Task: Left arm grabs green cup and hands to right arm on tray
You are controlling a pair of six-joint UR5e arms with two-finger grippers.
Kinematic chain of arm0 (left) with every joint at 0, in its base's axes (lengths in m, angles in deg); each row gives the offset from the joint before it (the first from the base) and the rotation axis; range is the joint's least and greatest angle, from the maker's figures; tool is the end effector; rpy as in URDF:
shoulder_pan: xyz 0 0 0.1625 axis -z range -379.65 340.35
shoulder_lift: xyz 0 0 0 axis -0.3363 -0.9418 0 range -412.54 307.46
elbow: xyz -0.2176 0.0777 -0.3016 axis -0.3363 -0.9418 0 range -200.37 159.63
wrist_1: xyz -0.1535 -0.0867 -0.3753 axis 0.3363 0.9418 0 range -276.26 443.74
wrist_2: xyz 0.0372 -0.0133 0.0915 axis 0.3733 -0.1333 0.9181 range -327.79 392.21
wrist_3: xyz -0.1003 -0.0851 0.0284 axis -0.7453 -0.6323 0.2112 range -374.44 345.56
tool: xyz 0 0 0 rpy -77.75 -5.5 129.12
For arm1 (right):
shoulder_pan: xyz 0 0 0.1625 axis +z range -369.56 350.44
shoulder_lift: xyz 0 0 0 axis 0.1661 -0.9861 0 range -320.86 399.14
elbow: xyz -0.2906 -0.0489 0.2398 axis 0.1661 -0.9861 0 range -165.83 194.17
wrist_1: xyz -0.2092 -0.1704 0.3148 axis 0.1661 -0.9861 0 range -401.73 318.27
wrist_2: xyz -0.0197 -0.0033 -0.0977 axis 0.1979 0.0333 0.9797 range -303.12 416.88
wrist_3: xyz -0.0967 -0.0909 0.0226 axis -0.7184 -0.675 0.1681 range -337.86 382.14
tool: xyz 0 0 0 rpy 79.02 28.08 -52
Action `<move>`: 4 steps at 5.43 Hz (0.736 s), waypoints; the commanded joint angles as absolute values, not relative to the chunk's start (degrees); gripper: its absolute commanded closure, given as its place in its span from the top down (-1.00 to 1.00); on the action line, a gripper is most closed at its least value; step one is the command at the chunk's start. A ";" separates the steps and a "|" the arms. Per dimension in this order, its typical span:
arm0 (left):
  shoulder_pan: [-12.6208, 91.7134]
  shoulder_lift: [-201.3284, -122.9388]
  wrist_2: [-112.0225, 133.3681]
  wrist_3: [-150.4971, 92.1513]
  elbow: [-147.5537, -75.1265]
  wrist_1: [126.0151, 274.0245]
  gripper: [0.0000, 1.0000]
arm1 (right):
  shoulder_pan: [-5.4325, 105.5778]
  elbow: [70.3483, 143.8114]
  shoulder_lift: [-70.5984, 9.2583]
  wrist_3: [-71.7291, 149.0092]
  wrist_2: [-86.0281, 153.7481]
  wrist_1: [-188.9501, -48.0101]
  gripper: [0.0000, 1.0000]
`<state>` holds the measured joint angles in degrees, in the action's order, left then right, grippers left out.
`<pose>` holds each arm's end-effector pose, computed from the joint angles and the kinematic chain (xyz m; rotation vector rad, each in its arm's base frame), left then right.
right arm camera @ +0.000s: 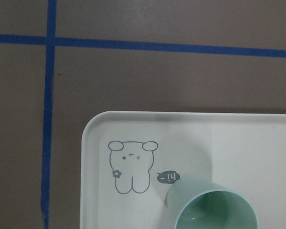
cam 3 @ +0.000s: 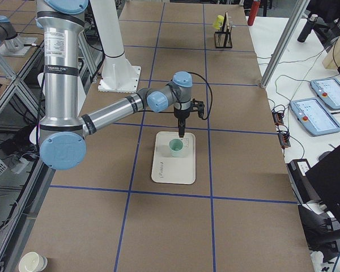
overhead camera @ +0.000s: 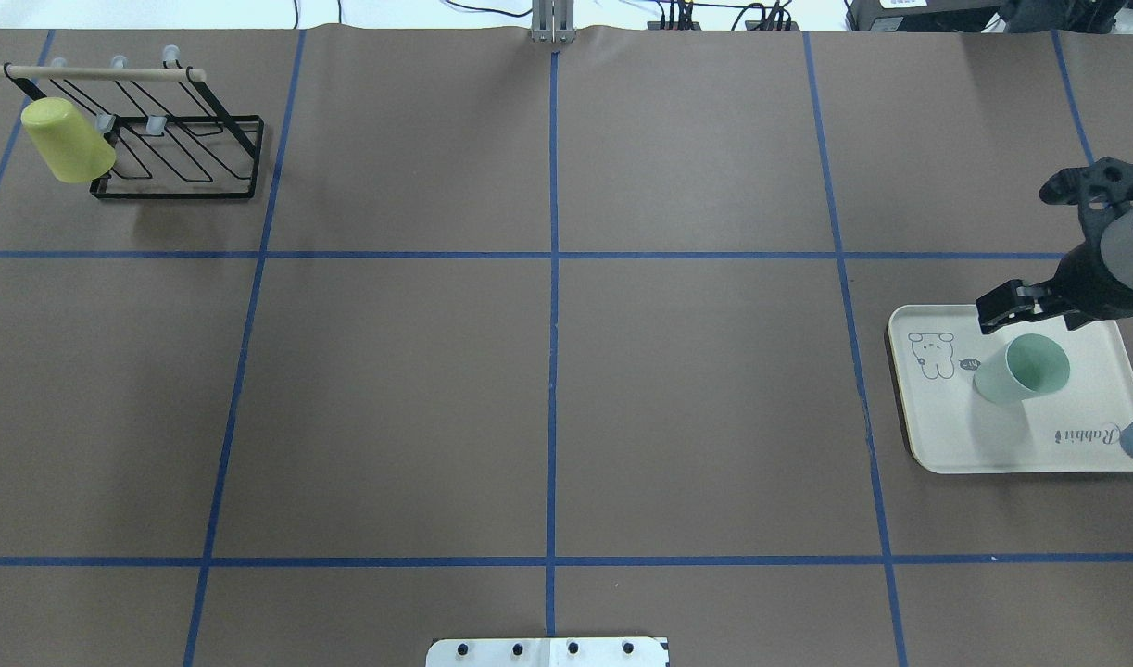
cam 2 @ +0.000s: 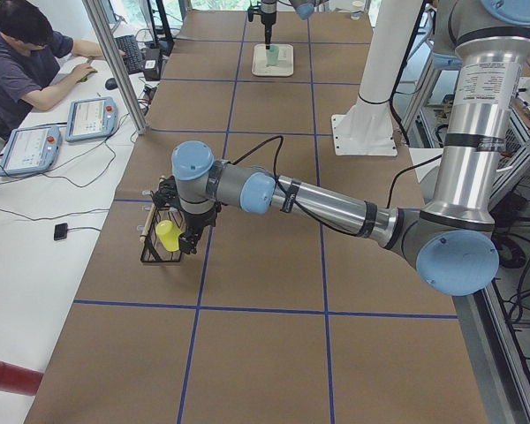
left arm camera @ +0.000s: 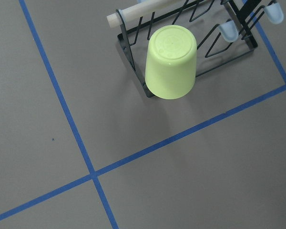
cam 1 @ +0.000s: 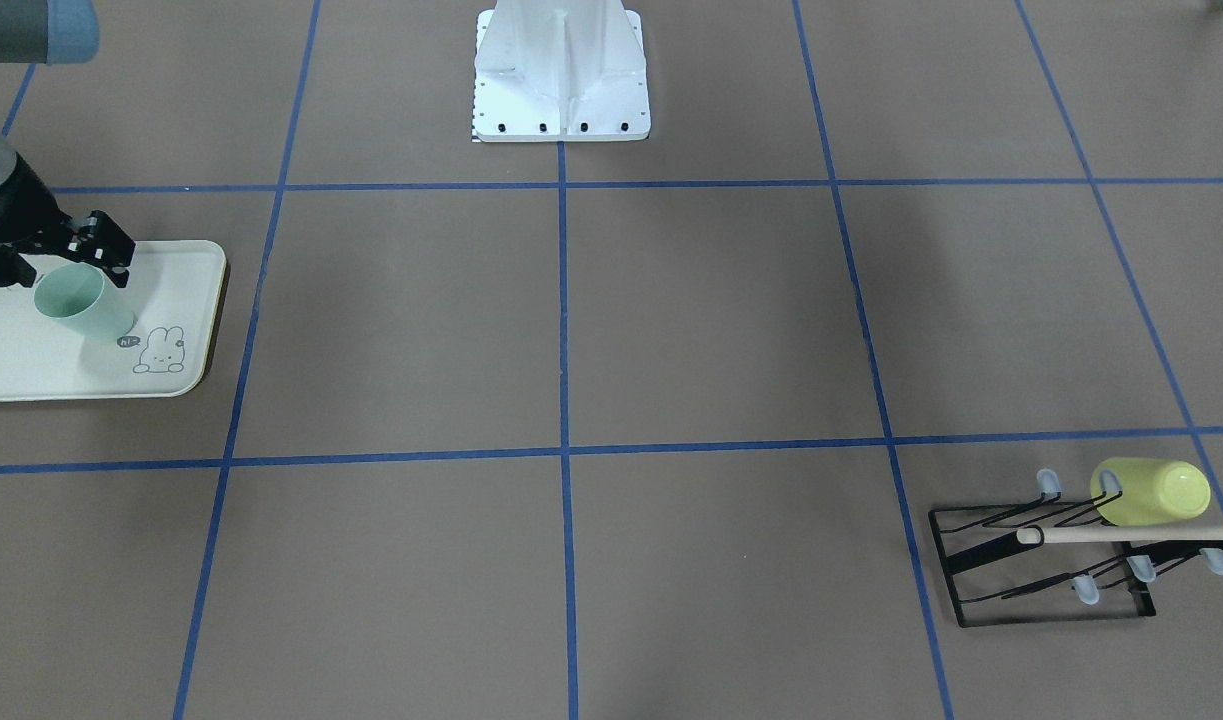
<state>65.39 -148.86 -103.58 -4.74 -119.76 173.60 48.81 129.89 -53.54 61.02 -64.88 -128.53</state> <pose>0.0101 -0.5421 0.4975 0.2912 0.7866 0.3494 -0.2005 -0.4445 0.4469 0.0499 -0.7017 -0.0056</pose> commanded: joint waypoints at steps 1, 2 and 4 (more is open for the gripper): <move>66.47 -148.16 -103.58 -4.69 -119.95 173.74 1.00 | 60.16 129.75 -53.94 44.05 -68.01 -134.94 1.00; 67.88 -148.25 -103.58 -4.69 -119.95 173.48 1.00 | 67.19 129.14 -53.33 30.80 -68.53 -142.47 1.00; 69.03 -147.03 -103.58 -4.60 -118.55 173.21 1.00 | 75.83 124.43 -55.24 15.28 -72.11 -144.66 1.00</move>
<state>68.52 -147.77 -103.58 -4.62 -119.26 173.29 71.48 127.41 -54.26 23.38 -69.69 -143.75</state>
